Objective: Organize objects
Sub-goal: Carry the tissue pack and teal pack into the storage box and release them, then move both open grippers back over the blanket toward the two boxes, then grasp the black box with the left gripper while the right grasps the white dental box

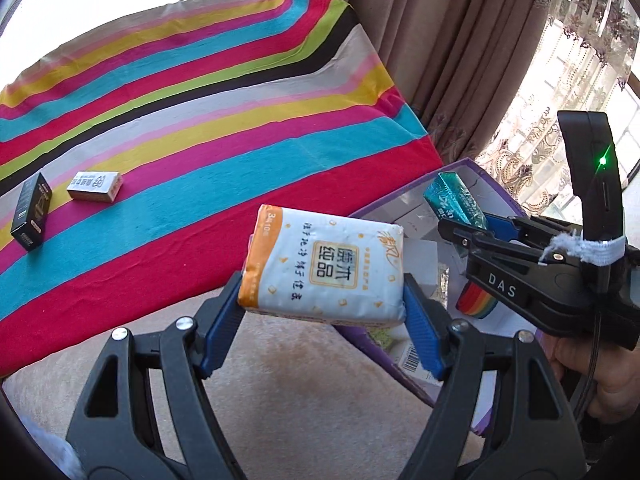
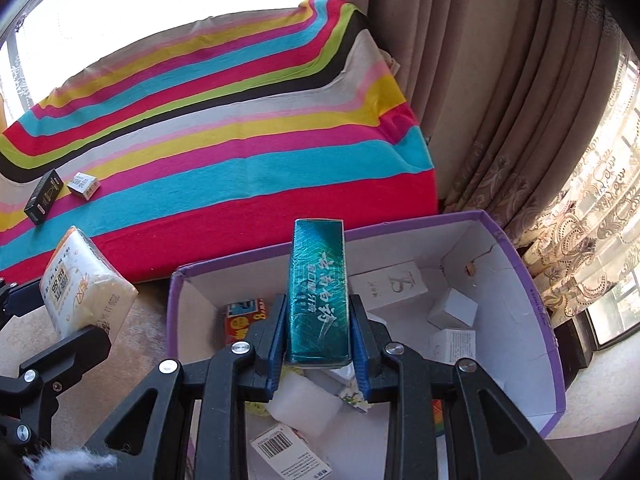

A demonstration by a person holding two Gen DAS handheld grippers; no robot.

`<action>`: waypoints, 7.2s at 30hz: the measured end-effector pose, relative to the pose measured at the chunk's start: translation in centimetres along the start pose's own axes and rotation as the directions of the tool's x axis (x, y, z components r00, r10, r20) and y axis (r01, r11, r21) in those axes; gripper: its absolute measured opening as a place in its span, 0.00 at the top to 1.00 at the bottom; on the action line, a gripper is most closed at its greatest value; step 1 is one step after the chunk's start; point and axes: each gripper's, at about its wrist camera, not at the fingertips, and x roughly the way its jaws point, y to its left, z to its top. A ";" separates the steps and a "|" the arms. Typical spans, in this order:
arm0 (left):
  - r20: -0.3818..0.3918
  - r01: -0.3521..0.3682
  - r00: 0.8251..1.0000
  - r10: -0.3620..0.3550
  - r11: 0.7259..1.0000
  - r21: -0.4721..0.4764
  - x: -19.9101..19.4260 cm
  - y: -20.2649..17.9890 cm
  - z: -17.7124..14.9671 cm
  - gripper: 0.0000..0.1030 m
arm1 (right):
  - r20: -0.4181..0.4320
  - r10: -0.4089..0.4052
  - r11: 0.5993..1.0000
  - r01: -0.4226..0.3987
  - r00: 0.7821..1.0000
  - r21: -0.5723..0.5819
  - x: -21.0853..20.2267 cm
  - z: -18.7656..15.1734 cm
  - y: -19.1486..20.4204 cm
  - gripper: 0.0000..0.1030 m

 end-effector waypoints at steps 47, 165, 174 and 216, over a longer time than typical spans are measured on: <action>-0.090 -0.260 0.966 0.244 0.887 -0.381 -6.1 16.8 -6.3 0.15 | -0.073 0.236 0.946 -0.246 0.969 -0.209 -1.1 -0.1 17.0 0.38; -0.253 -0.558 0.827 0.502 0.678 -0.478 -7.4 35.7 -6.0 0.29 | -0.272 0.418 0.638 -0.492 0.867 -0.592 4.7 3.0 35.8 0.44; -0.071 -0.382 0.906 0.417 0.735 -0.561 -9.3 33.4 -4.9 0.05 | -0.110 0.376 0.786 -0.380 0.920 -0.488 2.7 3.9 32.4 0.15; -0.185 -0.496 0.858 0.478 0.682 -0.537 -4.1 33.9 -4.1 0.16 | -0.140 0.304 0.795 -0.332 0.942 -0.509 7.7 6.1 34.8 0.20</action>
